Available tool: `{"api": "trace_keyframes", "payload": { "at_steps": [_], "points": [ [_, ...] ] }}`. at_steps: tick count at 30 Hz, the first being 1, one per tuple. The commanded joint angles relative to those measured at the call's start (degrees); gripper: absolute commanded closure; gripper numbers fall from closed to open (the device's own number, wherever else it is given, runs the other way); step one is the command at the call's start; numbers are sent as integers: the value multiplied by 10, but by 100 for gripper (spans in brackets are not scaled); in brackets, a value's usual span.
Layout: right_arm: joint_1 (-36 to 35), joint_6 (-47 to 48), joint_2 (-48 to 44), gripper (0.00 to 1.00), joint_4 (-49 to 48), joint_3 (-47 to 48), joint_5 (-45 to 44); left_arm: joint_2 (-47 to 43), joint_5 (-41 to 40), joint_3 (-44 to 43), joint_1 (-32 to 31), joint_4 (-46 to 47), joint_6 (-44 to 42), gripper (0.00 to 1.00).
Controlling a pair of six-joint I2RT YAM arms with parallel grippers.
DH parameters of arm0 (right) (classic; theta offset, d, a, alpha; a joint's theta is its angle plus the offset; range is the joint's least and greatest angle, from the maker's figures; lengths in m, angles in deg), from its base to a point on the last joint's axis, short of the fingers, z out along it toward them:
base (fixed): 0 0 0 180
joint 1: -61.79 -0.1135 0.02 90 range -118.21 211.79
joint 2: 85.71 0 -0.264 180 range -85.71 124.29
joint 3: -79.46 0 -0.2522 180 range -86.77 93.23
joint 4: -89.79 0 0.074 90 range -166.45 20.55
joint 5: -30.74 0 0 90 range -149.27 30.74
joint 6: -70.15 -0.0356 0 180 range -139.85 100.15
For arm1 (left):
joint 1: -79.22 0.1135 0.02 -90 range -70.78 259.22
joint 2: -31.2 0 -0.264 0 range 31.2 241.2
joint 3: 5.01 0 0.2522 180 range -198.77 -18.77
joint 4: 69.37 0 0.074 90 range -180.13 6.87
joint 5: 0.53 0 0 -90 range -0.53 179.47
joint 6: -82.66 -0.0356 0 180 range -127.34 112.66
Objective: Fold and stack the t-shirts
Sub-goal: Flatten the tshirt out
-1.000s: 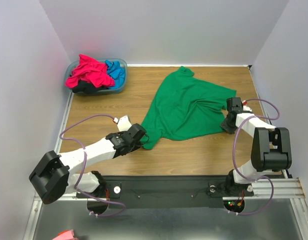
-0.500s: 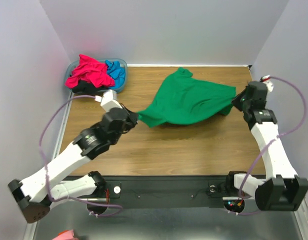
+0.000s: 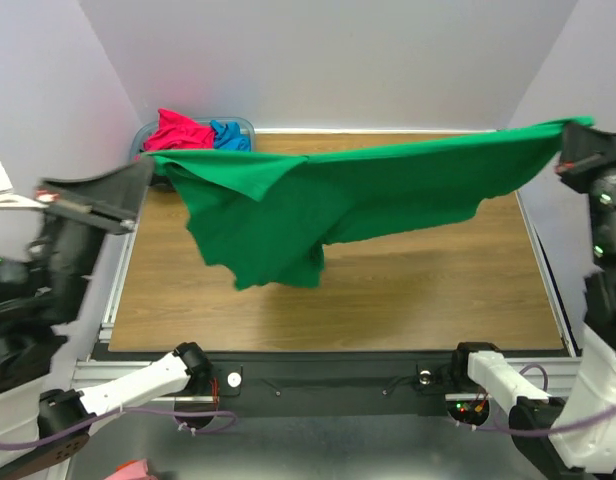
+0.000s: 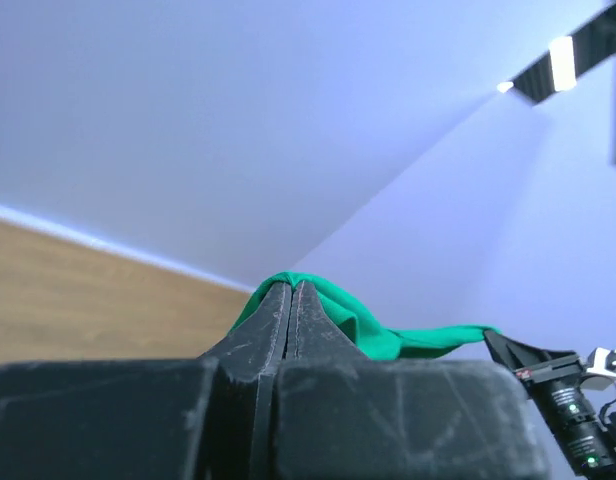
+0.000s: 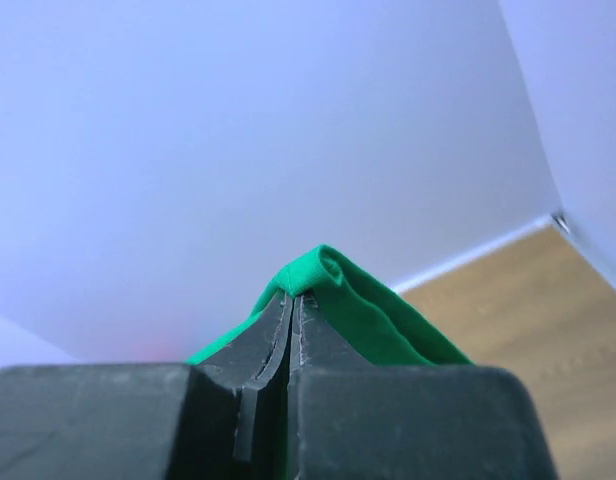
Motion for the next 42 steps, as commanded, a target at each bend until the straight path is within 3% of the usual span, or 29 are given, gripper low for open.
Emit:
{"api": "trace_keyframes", "payload": {
  "at_steps": [1,7,16,19,23,25,26,27,31,33,35,39,42],
  "points": [
    [2,26,6,100,60,113,14,8,52,-97,4,28,-71,100],
    [2,14,-20,100,83,189,61,27,85,-206,4,4,-101,100],
    [2,18,-24,99,83,144,47,46,27,-165,4,45,-121,100],
    [1,19,-13,100,68,42,17,88,-114,-113,3,59,-114,100],
    [2,8,2,100,19,-74,-16,165,-206,-38,7,111,-126,100],
    [2,-9,21,100,-27,-171,-42,211,-175,-21,69,119,-108,100],
    [2,-13,32,99,-45,-199,-53,262,-80,-18,112,119,-97,100],
    [2,-21,45,100,-74,-252,-61,291,-49,-12,169,111,-63,100],
    [2,-20,145,100,-161,-334,-73,451,15,-8,222,154,-70,100],
    [2,-19,237,100,-188,-336,-80,555,69,-46,229,184,-87,100],
    [3,-18,302,100,-201,-305,-91,664,99,-97,239,184,-106,100],
    [5,11,510,100,-213,-198,-88,823,92,-310,256,100,-112,100],
    [9,23,610,100,-212,-116,-68,881,115,-353,267,110,-118,100]
  ]
}}
